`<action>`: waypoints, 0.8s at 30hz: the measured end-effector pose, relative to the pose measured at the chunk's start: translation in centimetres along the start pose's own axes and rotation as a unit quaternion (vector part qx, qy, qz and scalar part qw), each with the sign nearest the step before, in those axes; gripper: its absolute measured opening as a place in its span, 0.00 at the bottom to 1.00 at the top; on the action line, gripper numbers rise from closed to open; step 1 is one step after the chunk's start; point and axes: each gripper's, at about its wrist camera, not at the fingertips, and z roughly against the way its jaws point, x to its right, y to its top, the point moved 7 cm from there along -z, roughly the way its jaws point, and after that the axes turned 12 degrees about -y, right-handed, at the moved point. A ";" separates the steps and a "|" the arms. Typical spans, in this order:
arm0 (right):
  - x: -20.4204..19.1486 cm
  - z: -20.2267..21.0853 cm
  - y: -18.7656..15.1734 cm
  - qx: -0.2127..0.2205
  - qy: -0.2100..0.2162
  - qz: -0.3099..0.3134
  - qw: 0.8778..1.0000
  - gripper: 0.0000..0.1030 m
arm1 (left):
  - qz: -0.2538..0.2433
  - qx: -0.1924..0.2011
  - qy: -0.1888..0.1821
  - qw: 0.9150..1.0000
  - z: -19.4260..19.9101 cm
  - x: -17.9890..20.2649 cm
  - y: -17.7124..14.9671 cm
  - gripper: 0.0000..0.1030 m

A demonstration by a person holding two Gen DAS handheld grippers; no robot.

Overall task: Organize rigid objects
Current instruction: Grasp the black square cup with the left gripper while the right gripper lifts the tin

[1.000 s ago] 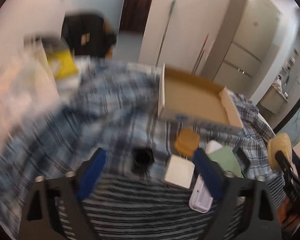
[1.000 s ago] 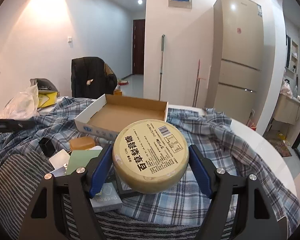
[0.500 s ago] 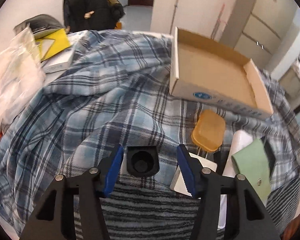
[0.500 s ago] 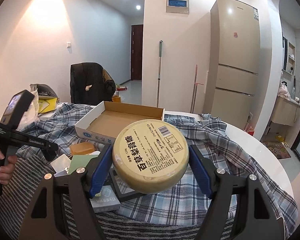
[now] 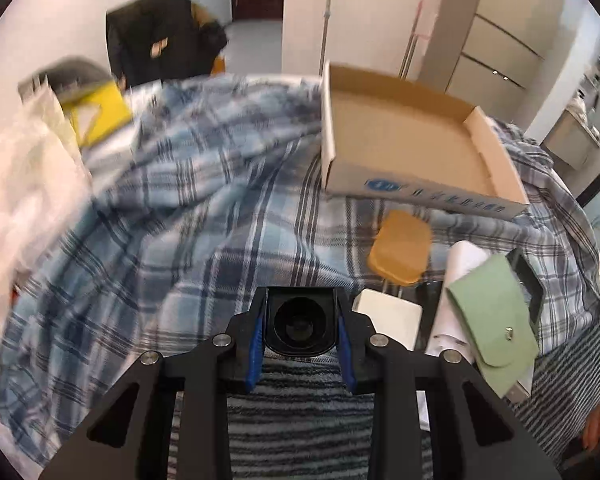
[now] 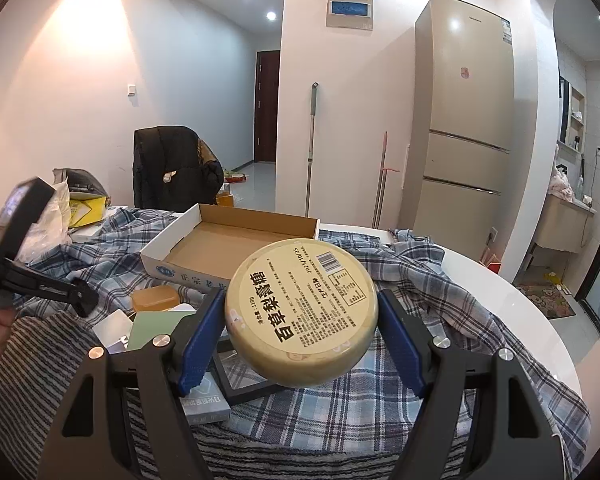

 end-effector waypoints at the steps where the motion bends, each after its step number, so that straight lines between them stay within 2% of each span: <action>1: 0.1 -0.1 0.0 -0.001 0.000 -0.001 1.000 0.72 | -0.006 0.007 -0.002 1.000 0.6 0.3 0.1 0.31; 6: 0.1 -0.5 -0.1 -0.008 0.003 -0.004 1.000 0.72 | -0.052 0.049 0.009 0.997 3.7 2.7 0.2 0.31; 11: 0.8 -0.8 0.3 -0.013 -0.005 -0.011 1.000 0.72 | -0.081 0.084 -0.019 0.993 6.8 5.9 1.3 0.31; 14: 1.5 -0.6 1.2 -0.018 -0.009 -0.028 0.999 0.72 | -0.102 0.122 -0.018 0.987 8.8 7.4 2.6 0.31; 18: 2.7 0.6 3.4 -0.015 -0.019 -0.046 0.999 0.72 | -0.119 0.155 -0.024 0.980 10.5 9.3 5.2 0.31; 20: 2.6 1.0 5.0 -0.010 -0.022 -0.042 0.999 0.72 | -0.130 0.159 -0.019 0.978 10.7 10.0 6.6 0.31; 24: 1.4 0.6 8.3 -0.004 -0.023 -0.038 0.999 0.72 | -0.133 0.158 -0.034 0.978 10.1 11.0 10.1 0.31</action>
